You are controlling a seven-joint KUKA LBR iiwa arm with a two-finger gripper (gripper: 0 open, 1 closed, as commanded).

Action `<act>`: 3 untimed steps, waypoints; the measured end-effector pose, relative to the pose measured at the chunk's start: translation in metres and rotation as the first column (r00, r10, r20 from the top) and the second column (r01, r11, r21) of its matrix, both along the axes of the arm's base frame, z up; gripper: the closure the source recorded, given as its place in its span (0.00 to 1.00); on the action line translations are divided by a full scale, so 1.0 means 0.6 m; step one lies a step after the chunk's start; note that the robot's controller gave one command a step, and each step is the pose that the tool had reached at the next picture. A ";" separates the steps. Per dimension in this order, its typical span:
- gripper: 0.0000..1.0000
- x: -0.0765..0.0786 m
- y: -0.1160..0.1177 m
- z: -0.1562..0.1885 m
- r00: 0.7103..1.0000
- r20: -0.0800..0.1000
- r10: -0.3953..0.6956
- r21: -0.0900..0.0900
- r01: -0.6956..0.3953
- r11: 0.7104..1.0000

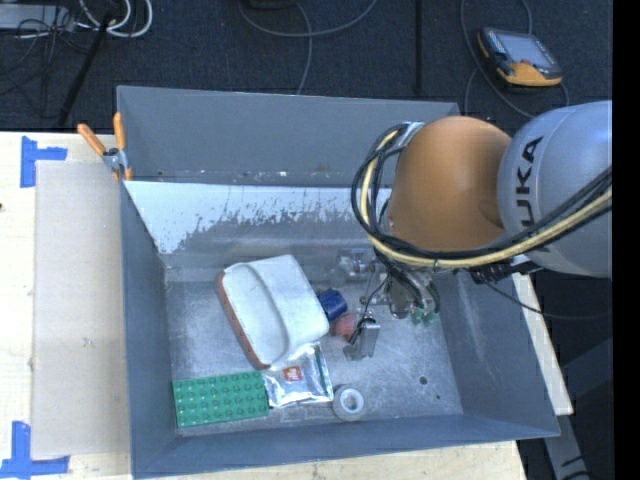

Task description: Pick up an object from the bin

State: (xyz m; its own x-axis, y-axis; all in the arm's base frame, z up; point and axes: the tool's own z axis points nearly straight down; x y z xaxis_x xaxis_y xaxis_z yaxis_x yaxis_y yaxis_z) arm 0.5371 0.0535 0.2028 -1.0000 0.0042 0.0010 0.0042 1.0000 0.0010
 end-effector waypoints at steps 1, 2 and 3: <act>0.00 -0.047 0.040 -0.199 0.757 -0.005 0.653 0.003 -0.653 0.757; 0.00 -0.043 0.095 -0.220 0.555 -0.002 0.832 0.000 -0.832 0.555; 1.00 -0.041 0.095 -0.220 0.558 0.002 0.830 -0.001 -0.830 0.558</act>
Offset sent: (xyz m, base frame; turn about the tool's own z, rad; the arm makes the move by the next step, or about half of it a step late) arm -0.0266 0.0235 -0.1179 -0.7108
